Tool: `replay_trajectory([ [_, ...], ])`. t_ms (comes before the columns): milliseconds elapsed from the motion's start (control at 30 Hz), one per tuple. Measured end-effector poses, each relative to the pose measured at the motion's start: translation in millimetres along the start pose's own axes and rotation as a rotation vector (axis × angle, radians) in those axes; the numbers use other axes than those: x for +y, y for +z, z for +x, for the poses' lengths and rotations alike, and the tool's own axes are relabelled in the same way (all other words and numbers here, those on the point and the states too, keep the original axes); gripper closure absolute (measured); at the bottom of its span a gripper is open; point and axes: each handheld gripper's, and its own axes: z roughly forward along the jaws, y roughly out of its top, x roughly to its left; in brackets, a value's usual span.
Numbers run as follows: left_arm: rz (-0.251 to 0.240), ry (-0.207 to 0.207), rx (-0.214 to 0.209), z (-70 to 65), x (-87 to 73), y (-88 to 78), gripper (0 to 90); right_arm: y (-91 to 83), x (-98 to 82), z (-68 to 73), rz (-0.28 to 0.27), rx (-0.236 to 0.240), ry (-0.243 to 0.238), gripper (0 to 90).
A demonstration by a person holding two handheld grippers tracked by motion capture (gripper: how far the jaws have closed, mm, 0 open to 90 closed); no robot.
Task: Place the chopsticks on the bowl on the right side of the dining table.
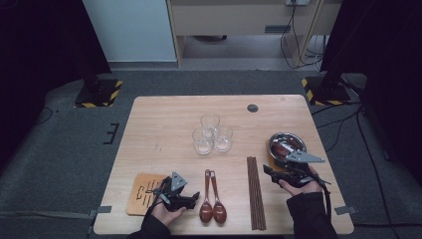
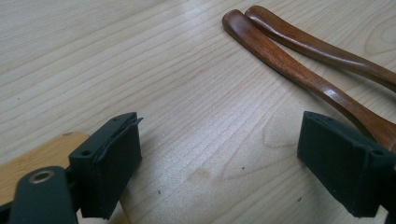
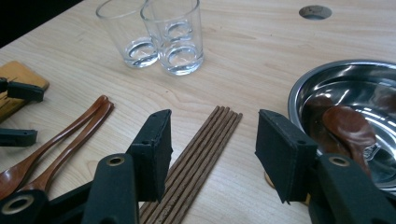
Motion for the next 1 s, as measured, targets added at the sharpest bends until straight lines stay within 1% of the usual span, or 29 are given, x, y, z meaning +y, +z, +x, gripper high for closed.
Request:
replay_trajectory([
  [100, 0.000, 0.000, 0.000, 0.0, 0.0, 0.0, 12.4, 3.0, -1.8, 1.8, 0.013, 0.000, -0.005, 46.6],
  [133, 0.000, 0.000, 0.000, 0.0, 0.0, 0.0, 12.4, 6.3, -3.8, 3.1, 0.024, -0.003, -0.008, 47.5],
  [233, 0.000, 0.000, 0.000, 0.0, 0.0, 0.0, 12.4, 8.3, -5.7, 4.1, 0.029, -0.006, -0.003, 48.5],
  [300, 0.000, 0.000, 0.000, 0.0, 0.0, 0.0, 12.4, 10.9, -9.9, 5.4, 0.051, -0.009, 0.000, 49.6],
  [367, 0.000, 0.000, 0.000, 0.0, 0.0, 0.0, 12.4, 11.7, -10.7, 5.9, 0.054, -0.010, -0.001, 49.9],
  [433, 0.000, 0.000, 0.000, 0.0, 0.0, 0.0, 12.4, 14.4, -13.4, 8.9, 0.067, -0.013, -0.013, 51.5],
  [500, 0.000, 0.000, 0.000, 0.0, 0.0, 0.0, 12.4, 15.0, -14.0, 9.7, 0.069, -0.013, -0.015, 52.0],
  [567, 0.000, 0.000, 0.000, 0.0, 0.0, 0.0, 12.4, 17.7, -17.8, 12.0, 0.087, -0.013, -0.019, 53.1],
  [733, 0.000, 0.000, 0.000, 0.0, 0.0, 0.0, 12.4, 22.4, -25.3, 13.2, 0.110, -0.017, -0.022, 55.0],
  [800, 0.000, 0.000, 0.000, 0.0, 0.0, 0.0, 12.4, 24.4, -28.2, 13.5, 0.123, -0.016, -0.031, 55.3],
  [833, 0.000, 0.000, 0.000, 0.0, 0.0, 0.0, 12.4, 25.1, -29.4, 14.4, 0.130, -0.016, -0.025, 55.8],
  [1000, 0.000, -0.001, 0.000, 0.0, 0.0, 0.0, 12.4, 27.5, -33.8, 15.7, 0.148, -0.021, -0.032, 57.9],
])
